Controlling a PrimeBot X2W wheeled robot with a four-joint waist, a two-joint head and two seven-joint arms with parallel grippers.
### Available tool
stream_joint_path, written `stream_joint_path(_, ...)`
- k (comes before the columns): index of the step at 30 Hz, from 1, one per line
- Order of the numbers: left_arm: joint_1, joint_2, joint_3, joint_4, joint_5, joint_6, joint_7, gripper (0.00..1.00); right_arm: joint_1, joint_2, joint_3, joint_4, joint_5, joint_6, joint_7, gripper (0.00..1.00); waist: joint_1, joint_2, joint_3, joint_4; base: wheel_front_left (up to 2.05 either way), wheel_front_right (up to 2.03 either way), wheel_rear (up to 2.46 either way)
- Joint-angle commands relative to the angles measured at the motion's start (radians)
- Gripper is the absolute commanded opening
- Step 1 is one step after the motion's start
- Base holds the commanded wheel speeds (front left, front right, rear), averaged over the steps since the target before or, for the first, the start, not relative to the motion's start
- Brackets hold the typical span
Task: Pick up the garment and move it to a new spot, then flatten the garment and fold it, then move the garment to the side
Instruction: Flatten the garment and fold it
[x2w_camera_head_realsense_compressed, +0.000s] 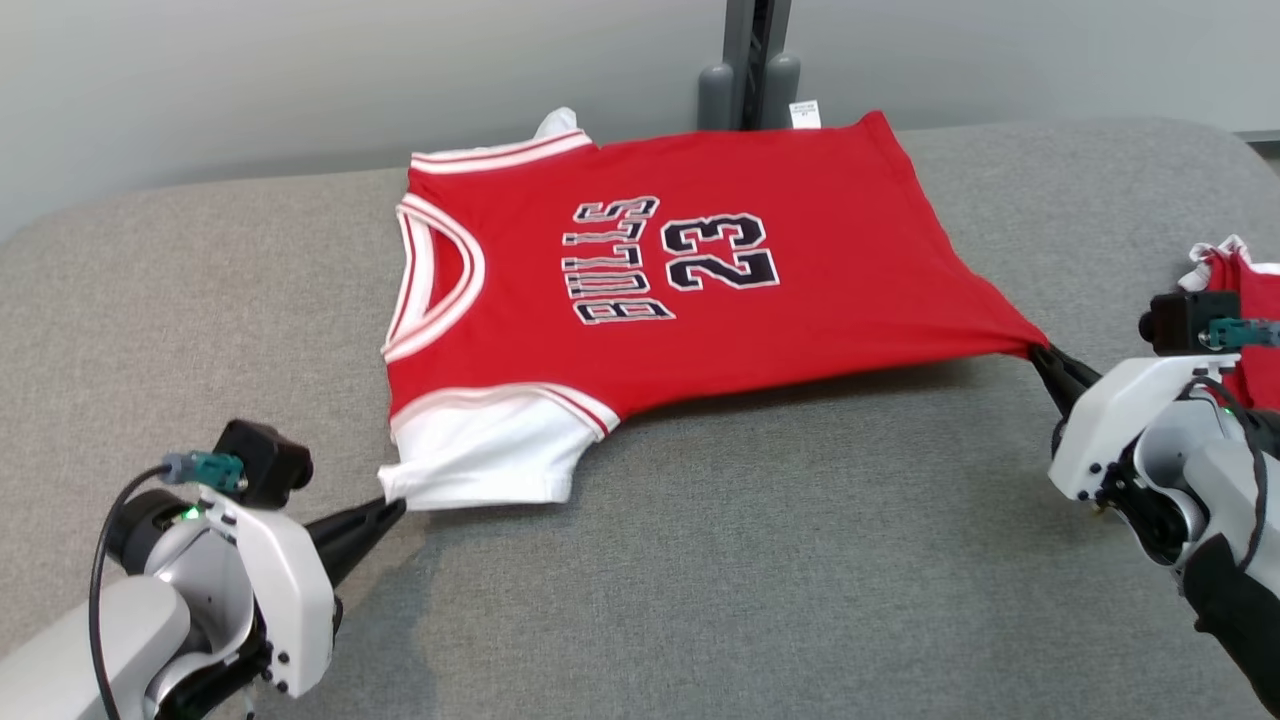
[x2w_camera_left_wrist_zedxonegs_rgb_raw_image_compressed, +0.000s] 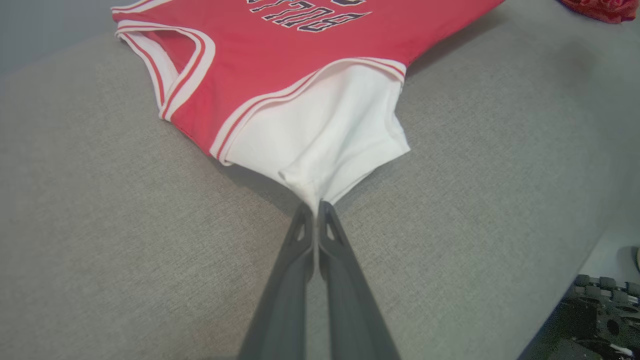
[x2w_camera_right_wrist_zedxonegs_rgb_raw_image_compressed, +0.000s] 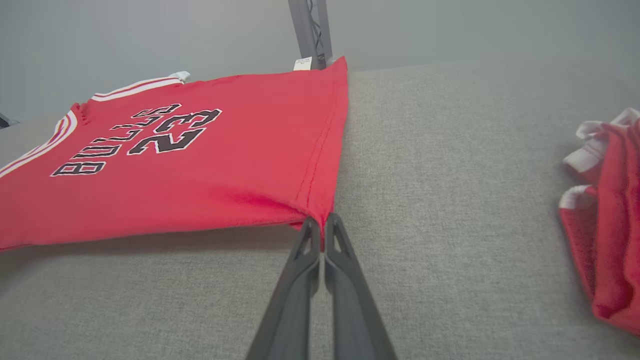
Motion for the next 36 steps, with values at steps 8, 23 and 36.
stream_joint_path(8, 0.061, 0.080, -0.098, -0.104, -0.039, -0.001, 0.048, 0.00, 0.064, -0.078, 0.057, -0.052, 0.110, -0.001, 0.122, 0.00, -0.0001, 0.0000, -0.061, -0.019, 0.00, 0.00, 0.00)
stream_joint_path(23, 0.131, 0.167, -0.200, -0.278, -0.243, -0.001, 0.117, 0.00, 0.146, -0.160, 0.110, -0.155, 0.322, -0.001, 0.399, 0.00, -0.0001, 0.0000, -0.135, -0.021, 0.00, 0.00, 0.00)
stream_joint_path(36, 0.198, 0.213, -0.218, -0.307, -0.321, 0.008, 0.107, 0.00, 0.226, -0.196, 0.079, -0.228, 0.520, -0.001, 0.697, 0.00, -0.0001, 0.0000, -0.177, -0.026, 0.00, 0.00, 0.00)
